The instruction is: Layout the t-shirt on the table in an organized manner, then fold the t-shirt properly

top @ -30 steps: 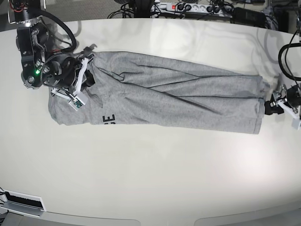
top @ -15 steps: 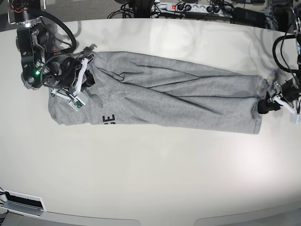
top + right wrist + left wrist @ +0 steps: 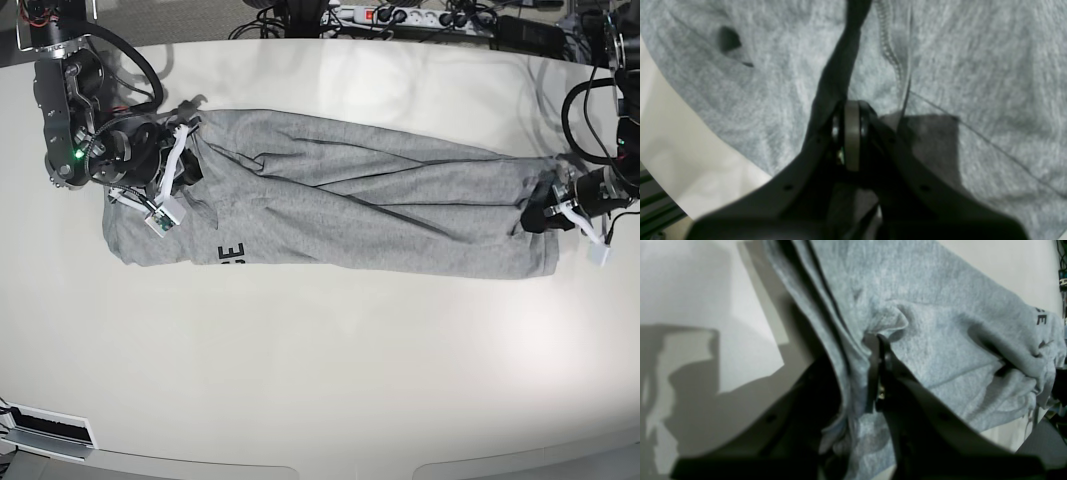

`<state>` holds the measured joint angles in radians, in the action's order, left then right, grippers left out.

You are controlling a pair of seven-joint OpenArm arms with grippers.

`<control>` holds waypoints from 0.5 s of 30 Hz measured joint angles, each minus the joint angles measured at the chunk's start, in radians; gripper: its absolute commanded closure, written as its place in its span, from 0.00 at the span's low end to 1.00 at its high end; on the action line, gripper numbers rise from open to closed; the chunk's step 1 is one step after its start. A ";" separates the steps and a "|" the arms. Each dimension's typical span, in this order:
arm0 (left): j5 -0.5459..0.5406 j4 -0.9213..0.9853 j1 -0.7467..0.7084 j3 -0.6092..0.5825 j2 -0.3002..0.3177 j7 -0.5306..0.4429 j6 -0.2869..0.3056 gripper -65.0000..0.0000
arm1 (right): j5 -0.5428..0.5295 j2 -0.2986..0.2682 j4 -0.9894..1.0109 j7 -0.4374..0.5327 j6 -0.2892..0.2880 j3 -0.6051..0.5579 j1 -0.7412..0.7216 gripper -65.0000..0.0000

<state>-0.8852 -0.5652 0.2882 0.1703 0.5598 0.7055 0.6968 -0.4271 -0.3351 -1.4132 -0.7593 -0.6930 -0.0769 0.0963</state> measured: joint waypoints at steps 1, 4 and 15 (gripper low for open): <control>0.002 -0.005 0.000 0.000 0.002 0.002 0.000 1.00 | -0.001 0.000 0.000 0.000 0.000 0.000 0.000 1.00; 0.011 -0.040 -0.007 -0.003 0.016 0.011 -0.002 1.00 | -0.003 0.000 0.000 0.000 0.000 0.000 0.000 1.00; 0.048 -0.130 -0.010 -0.006 0.121 -0.004 -0.003 1.00 | -0.018 0.000 -0.010 0.000 0.000 0.000 -0.009 1.00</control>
<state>-0.8375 -0.6949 0.2779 0.1638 0.6807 0.7013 0.6937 -0.4446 -0.3347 -1.4227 -0.7593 -0.6933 -0.0769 0.0875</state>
